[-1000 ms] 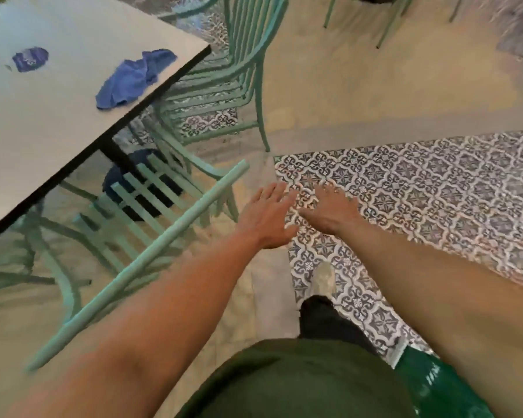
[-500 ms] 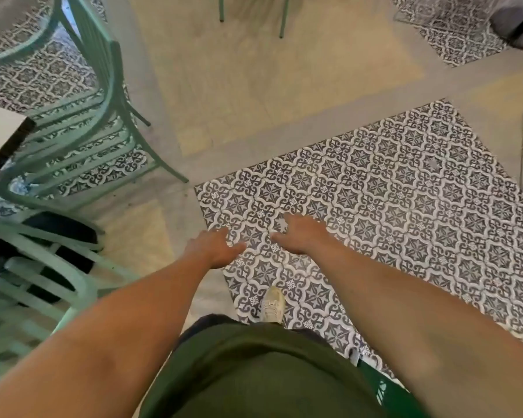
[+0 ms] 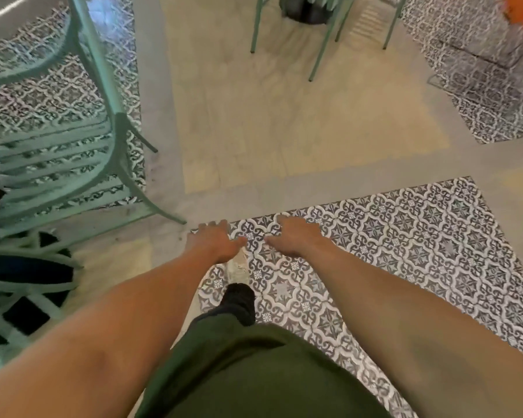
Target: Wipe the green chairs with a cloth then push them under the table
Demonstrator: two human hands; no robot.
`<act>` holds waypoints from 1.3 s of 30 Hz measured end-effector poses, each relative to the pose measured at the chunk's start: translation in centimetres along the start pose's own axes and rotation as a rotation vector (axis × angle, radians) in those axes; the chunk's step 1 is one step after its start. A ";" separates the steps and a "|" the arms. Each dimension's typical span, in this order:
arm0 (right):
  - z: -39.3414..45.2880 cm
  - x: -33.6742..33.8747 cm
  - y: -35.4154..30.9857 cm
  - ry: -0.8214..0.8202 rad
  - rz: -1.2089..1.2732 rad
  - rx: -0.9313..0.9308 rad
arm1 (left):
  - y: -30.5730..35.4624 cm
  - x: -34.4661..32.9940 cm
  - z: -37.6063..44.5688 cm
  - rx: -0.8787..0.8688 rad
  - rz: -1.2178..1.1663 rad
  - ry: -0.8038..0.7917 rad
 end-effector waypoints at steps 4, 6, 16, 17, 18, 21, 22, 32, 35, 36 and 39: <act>6.9 7.4 -2.1 -0.015 -0.091 0.041 | -1.0 6.8 5.9 0.060 -0.009 0.051; 10.6 12.1 -4.0 0.027 -0.126 0.080 | -1.5 11.0 8.9 0.073 -0.007 0.125; 25.2 28.7 -20.3 0.195 -0.370 0.551 | -7.9 27.2 18.3 0.345 -0.048 0.569; 26.4 29.7 -22.1 0.194 -0.397 0.607 | -8.8 28.1 18.9 0.396 -0.062 0.594; 27.6 30.8 -23.8 0.199 -0.419 0.665 | -9.5 28.9 19.3 0.450 -0.080 0.624; 30.3 34.3 -28.5 0.211 -0.439 0.851 | -11.2 32.1 20.7 0.624 -0.145 0.698; 30.9 35.5 -29.9 0.206 -0.445 0.914 | -11.7 33.2 20.8 0.698 -0.159 0.697; 33.2 44.4 -42.1 0.234 -0.465 1.450 | -15.9 38.1 20.8 1.196 -0.382 0.698; 33.8 44.6 -45.5 0.238 -0.457 1.553 | -16.9 36.7 21.4 1.280 -0.430 0.609; 34.2 44.3 -46.6 0.232 -0.465 1.574 | -17.1 36.0 21.7 1.296 -0.456 0.571; 35.9 42.6 -49.4 0.227 -0.560 1.597 | -17.9 33.5 22.9 1.336 -0.573 0.443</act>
Point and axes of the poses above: each hand's wrist, its own z-axis towards the middle knuckle, its own x-axis out of the back of the hand, y = z × x, the point moved 2 cm from there along z, towards the middle knuckle, and after that the axes turned 5 degrees about -x, right-handed, at the moved point
